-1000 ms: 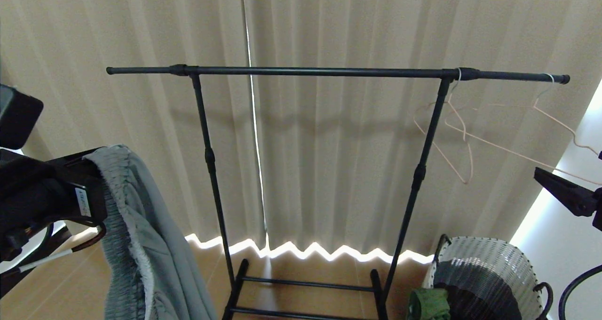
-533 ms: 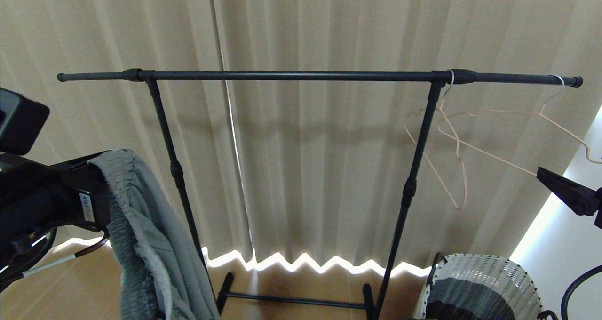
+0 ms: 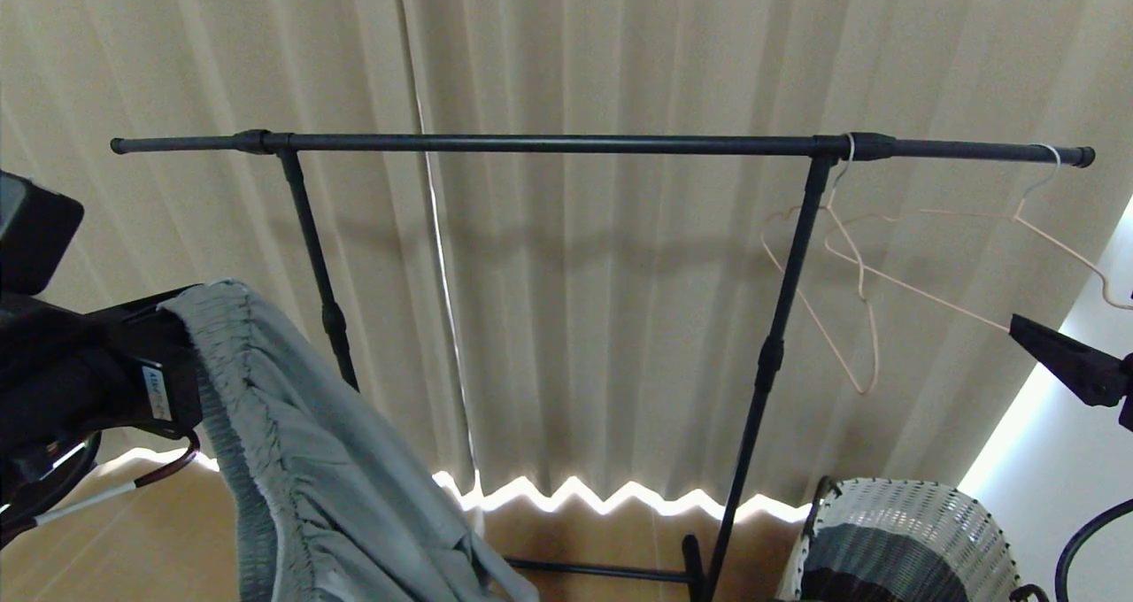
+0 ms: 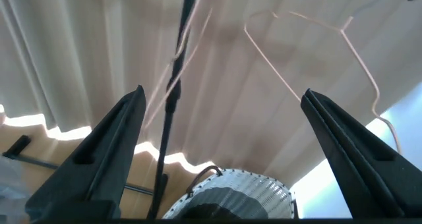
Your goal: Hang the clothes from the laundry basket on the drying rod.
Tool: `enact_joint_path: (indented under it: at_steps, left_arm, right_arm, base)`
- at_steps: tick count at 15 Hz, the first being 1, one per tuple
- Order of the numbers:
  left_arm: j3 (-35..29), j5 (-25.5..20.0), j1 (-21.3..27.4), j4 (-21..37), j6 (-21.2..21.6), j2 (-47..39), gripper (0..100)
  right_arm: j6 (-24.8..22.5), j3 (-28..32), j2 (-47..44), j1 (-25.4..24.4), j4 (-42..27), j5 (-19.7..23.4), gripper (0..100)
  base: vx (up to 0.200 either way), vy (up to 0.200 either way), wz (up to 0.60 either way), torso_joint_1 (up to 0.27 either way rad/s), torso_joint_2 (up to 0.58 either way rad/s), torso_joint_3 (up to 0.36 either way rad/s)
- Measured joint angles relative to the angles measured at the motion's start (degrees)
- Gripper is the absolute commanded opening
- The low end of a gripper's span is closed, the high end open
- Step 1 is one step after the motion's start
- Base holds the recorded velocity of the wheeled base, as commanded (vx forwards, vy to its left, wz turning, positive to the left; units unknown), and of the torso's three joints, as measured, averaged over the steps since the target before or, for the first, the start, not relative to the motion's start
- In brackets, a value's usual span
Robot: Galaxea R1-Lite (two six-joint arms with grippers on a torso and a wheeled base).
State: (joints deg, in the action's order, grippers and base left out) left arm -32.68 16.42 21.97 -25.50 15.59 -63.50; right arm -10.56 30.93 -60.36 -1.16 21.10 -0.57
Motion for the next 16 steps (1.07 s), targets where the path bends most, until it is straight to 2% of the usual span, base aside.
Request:
enact_joint_path:
  at_steps: [12, 14, 16]
  left_arm:
    - [1.8, 0.0, -0.1, 0.0, 0.0, 2.3, 0]
    - [1.8, 0.0, -0.1, 0.0, 0.0, 2.3, 0]
    - [1.7, 0.0, 0.0, 0.0, 0.0, 2.3, 0]
  right_arm:
    - [-0.1, 0.5, 0.3, 0.0, 0.0, -0.6, 100]
    - [-0.1, 0.6, 0.3, 0.1, 0.0, -0.9, 100]
    - [-0.1, 0.9, 0.1, 2.5, -0.4, -1.0, 100]
  base:
    - [0.0, -0.2, 0.0, 0.0, 0.0, 0.002]
    - [0.0, 0.0, 0.0, 0.0, 0.0, 0.0]
    - [0.0, 0.0, 0.0, 0.0, 0.0, 0.0]
